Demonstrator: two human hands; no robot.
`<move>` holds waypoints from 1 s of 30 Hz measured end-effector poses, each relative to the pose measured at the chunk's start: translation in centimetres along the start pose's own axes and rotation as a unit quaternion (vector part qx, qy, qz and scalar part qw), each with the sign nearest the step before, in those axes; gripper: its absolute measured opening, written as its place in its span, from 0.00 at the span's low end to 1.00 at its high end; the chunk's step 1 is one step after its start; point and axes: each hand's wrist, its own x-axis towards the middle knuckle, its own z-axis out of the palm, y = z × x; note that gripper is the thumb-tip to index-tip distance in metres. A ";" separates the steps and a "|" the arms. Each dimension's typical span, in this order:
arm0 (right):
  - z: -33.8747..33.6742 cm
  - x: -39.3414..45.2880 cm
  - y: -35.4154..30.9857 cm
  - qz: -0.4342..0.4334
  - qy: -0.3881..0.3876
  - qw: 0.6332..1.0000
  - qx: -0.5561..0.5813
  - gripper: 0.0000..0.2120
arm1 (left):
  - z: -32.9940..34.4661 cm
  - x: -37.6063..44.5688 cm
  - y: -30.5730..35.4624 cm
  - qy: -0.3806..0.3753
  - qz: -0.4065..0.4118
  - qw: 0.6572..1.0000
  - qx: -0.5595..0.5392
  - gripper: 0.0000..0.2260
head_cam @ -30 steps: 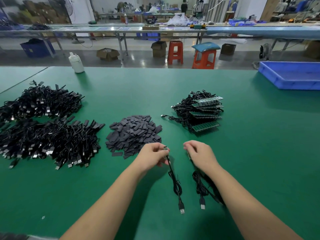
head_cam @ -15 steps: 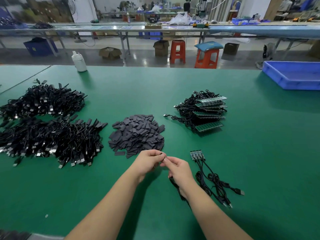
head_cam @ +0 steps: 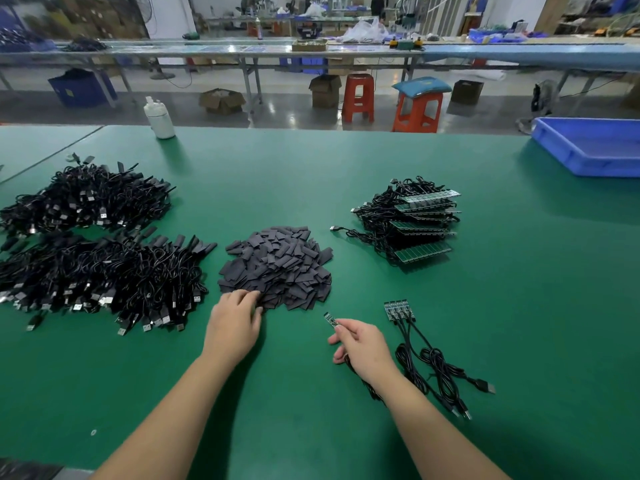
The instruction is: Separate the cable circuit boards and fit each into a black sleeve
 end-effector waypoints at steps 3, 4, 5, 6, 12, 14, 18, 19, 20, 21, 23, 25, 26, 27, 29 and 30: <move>0.0 0.1 0.1 0.004 -0.015 1.000 0.002 0.14 | 1.3 -1.6 -0.3 -0.028 0.032 0.998 0.047 0.19; 0.0 0.1 0.2 0.004 -0.019 1.000 0.002 0.14 | 1.5 -1.9 -0.2 -0.023 0.027 0.999 0.042 0.19; 0.0 0.1 0.2 0.003 -0.021 1.000 0.002 0.14 | 1.6 -2.2 0.0 -0.014 0.021 0.999 0.032 0.18; -0.1 0.1 0.2 0.002 -0.025 1.000 0.003 0.13 | 1.7 -2.4 0.1 -0.005 0.018 1.000 0.025 0.18; -0.3 -0.1 0.2 -0.001 -0.042 0.999 0.004 0.13 | 1.7 -3.4 0.2 0.068 0.042 0.995 -0.062 0.17; -0.4 -0.2 0.1 -0.001 -0.046 0.999 0.001 0.13 | 1.7 -3.5 -0.1 0.088 0.011 0.994 -0.070 0.16; -0.4 -0.2 0.1 0.002 -0.057 0.998 0.003 0.13 | 1.7 -3.3 -0.5 0.071 -0.070 0.992 -0.078 0.09; -0.4 -0.2 0.1 0.002 -0.058 0.998 0.000 0.13 | 1.7 -3.2 -0.6 0.062 -0.080 0.991 -0.086 0.08; -0.4 -0.2 0.0 0.001 -0.059 0.998 -0.004 0.14 | 1.7 -3.2 -0.7 0.056 -0.087 0.990 -0.094 0.06; -0.5 -0.3 0.0 0.001 -0.060 0.998 -0.008 0.14 | 1.7 -3.2 -0.7 0.053 -0.093 0.989 -0.100 0.04; -0.5 -0.3 -0.1 0.003 -0.062 0.998 -0.012 0.14 | 1.7 -3.1 -0.8 0.044 -0.099 0.988 -0.108 0.03; -0.5 -0.3 -0.3 0.007 -0.068 0.998 -0.013 0.13 | 1.8 -3.0 -0.9 0.033 -0.103 0.988 -0.113 0.05; -0.5 -0.4 -0.4 0.008 -0.072 0.997 -0.015 0.13 | 1.8 -3.0 -1.0 0.032 -0.105 0.987 -0.114 0.05; -0.6 -0.4 -0.4 0.009 -0.075 0.997 -0.016 0.13 | 1.8 -3.0 -1.0 0.030 -0.108 0.987 -0.114 0.05; -0.7 -0.4 -0.5 0.011 -0.078 0.997 -0.014 0.12 | 1.9 -3.0 -1.0 0.024 -0.114 0.987 -0.109 0.06; -0.7 -0.4 -0.6 0.012 -0.080 0.997 -0.013 0.12 | 1.8 -3.0 -1.0 0.021 -0.116 0.987 -0.107 0.07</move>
